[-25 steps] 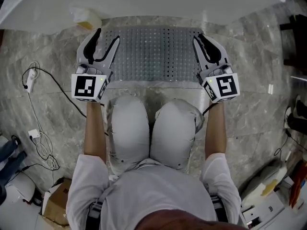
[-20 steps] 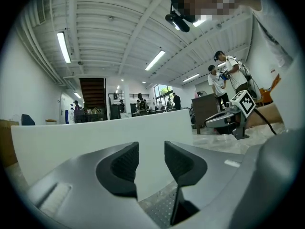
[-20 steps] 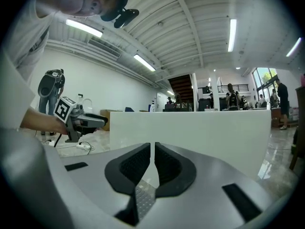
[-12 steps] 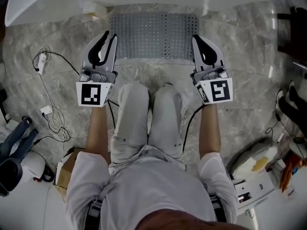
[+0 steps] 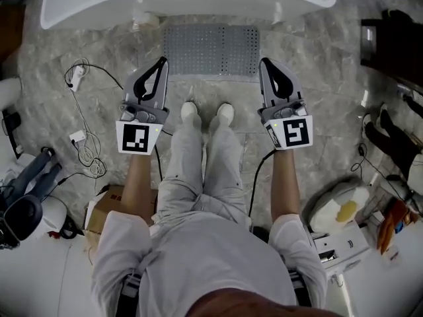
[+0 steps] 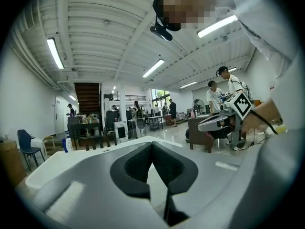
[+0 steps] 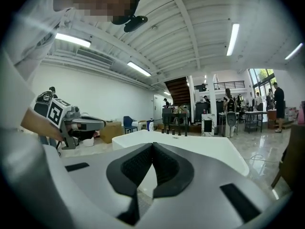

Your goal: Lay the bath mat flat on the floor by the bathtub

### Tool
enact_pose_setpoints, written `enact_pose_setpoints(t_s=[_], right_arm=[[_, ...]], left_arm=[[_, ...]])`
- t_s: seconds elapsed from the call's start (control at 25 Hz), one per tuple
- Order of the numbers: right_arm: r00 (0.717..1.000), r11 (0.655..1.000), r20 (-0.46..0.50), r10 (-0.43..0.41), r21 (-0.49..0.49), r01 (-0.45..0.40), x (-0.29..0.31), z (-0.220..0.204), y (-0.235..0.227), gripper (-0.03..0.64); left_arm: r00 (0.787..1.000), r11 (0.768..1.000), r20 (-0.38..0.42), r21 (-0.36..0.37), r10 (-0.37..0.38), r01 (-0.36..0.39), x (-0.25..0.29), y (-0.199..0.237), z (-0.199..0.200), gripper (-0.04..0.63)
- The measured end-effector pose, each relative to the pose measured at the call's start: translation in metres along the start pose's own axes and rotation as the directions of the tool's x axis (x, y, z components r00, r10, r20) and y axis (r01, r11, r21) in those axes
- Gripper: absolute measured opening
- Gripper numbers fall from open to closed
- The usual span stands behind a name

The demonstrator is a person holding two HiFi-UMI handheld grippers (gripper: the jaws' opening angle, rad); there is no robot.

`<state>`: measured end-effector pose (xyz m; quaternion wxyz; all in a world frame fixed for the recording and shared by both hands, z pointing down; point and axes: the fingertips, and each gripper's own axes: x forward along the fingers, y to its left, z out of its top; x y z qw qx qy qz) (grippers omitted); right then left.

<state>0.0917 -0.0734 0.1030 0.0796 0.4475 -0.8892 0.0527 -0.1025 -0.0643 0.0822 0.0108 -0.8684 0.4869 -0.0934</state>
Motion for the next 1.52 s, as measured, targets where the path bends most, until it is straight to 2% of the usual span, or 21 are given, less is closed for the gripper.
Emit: enact_pose_setpoints(t_s=[0.32,0.48,0.64,0.84,0.92,1.08,1.28,1.4,1.52], right_arm=[[1.000,1.000,0.014,-0.014,-0.015,0.015,-0.052,0.115,0.018,0.002],[0.999,0.999,0.014,-0.035,-0.001,0.035,-0.079,0.159,0.029,0.000],[0.999,0.998,0.014,-0.039,-0.038,0.039,-0.098,0.197,0.053,0.000],[0.997,0.997,0.068,-0.041,-0.057,0.045,-0.116,0.243,0.071,0.000],[0.995,0.997,0.090,-0.044,-0.058,0.050,-0.125,0.254,0.076,0.000],[0.992,0.996,0.115,-0.043,-0.076,0.052,-0.143,0.267,0.084,0.000],[0.988,0.994,0.146,-0.039,-0.092,0.052,-0.149,0.281,0.095,0.000],[0.988,0.995,0.153,-0.026,-0.095,0.041,-0.139,0.283,0.102,0.000],[0.987,0.994,0.161,0.000,-0.107,0.017,-0.125,0.289,0.116,0.000]], left_arm=[[0.999,0.999,0.019,0.010,-0.035,0.035,-0.035,-0.011,0.118,0.002],[0.999,0.999,0.033,-0.031,-0.036,0.037,-0.056,-0.012,0.169,0.000],[0.995,0.996,0.048,-0.023,-0.089,0.090,-0.077,-0.032,0.212,0.000],[0.991,0.993,0.085,-0.045,-0.103,0.107,-0.095,-0.044,0.260,0.000],[0.991,0.993,0.093,-0.050,-0.098,0.103,-0.106,-0.046,0.270,0.000],[0.992,0.993,0.058,-0.035,-0.109,0.111,-0.128,-0.050,0.268,0.000],[0.993,0.993,0.068,-0.063,-0.094,0.099,-0.152,-0.037,0.272,0.000],[0.995,0.992,0.075,-0.106,-0.067,0.075,-0.161,-0.021,0.264,0.000],[0.995,0.990,0.077,-0.118,-0.063,0.072,-0.169,-0.009,0.257,0.000]])
